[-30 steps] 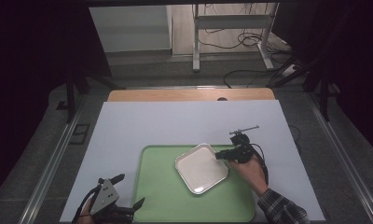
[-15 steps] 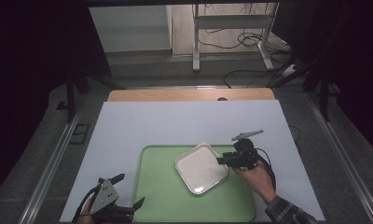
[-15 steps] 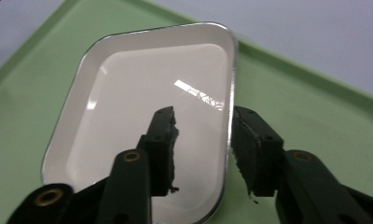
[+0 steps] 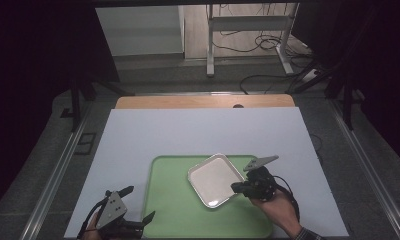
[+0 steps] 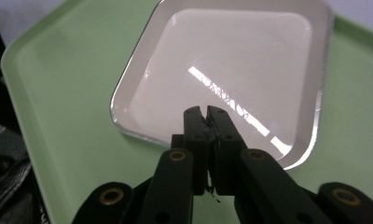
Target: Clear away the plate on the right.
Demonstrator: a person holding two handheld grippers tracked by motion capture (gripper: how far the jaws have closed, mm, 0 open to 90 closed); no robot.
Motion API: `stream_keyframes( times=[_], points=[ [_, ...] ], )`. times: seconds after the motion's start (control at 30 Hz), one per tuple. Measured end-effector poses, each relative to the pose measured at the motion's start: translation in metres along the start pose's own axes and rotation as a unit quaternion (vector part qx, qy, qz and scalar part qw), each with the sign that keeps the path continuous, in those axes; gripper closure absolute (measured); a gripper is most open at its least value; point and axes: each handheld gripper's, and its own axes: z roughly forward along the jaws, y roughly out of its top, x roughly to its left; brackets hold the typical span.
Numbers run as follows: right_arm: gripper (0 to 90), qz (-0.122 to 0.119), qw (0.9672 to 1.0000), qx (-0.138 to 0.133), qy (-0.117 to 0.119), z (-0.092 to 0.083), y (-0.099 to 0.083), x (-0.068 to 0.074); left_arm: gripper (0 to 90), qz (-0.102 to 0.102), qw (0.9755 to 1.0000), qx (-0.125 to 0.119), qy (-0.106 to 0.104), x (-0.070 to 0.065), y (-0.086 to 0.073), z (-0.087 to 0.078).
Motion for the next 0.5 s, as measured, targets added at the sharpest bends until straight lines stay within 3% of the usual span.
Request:
stream_keyframes(
  times=[0.3,0.5],
  points=[
    [89.9,-0.028,0.9989,0.036,0.009,0.009,-0.011,0.021,2.2,0.000,1.0000,0.000,0.000,0.000,0.000,0.000],
    [89.9,-0.035,0.9976,0.058,0.018,0.020,-0.014,0.028,2.2,0.001,1.0000,0.000,0.000,0.000,0.000,0.000]
  ],
)
